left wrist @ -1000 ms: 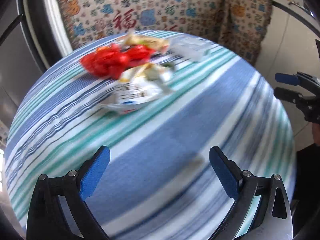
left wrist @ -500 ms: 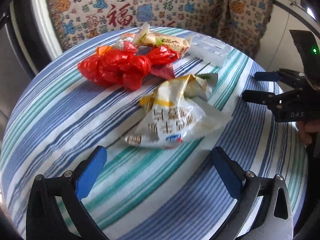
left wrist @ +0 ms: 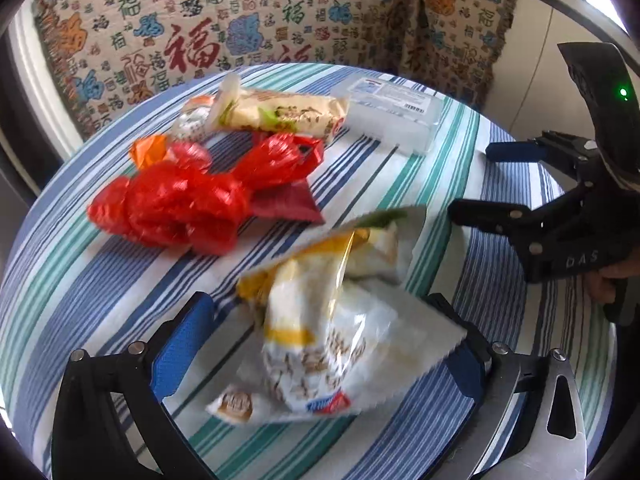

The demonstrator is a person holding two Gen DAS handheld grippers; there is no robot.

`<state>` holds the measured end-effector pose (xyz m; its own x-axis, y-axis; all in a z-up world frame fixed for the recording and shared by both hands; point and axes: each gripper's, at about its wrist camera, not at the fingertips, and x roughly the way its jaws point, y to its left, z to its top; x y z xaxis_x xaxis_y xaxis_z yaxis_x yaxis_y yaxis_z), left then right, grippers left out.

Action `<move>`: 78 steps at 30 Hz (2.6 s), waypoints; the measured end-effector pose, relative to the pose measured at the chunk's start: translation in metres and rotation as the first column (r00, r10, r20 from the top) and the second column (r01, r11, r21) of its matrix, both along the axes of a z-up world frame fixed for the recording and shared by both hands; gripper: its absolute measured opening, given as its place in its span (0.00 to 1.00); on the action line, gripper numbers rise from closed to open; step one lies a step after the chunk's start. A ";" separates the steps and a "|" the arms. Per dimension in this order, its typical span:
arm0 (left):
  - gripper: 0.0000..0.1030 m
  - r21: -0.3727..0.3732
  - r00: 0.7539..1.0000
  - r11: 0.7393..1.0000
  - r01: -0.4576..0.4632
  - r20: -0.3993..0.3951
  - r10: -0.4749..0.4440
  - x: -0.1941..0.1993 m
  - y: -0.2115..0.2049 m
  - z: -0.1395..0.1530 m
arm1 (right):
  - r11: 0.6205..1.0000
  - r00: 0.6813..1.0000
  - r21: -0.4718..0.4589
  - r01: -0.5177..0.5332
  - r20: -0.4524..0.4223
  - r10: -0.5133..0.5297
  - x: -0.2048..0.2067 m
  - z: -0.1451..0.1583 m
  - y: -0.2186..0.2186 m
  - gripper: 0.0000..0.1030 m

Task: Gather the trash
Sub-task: 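Grasp the white snack wrapper with the left tool while the right grasps the clear plastic box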

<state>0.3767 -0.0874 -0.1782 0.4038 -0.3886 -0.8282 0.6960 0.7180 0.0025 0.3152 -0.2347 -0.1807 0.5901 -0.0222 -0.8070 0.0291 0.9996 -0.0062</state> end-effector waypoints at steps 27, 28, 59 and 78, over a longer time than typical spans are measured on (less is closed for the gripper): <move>0.67 -0.075 0.817 0.817 -0.571 0.046 0.575 -0.032 0.128 0.013 | 0.993 0.994 0.043 -0.111 0.001 0.111 0.034 0.011 -0.003 0.62; 0.73 -0.078 0.813 0.813 -0.577 0.034 0.581 -0.030 0.131 0.012 | 0.989 0.991 0.046 -0.137 0.002 0.137 0.023 0.012 0.006 0.62; 1.00 -0.010 0.815 0.816 -0.578 0.024 0.578 -0.020 0.125 -0.001 | 0.990 0.990 0.004 -0.140 0.020 0.140 0.003 0.008 0.032 0.79; 1.00 -0.018 0.816 0.816 -0.578 0.020 0.578 -0.022 0.127 -0.001 | 0.990 0.990 0.002 -0.139 0.020 0.139 0.004 0.009 0.031 0.80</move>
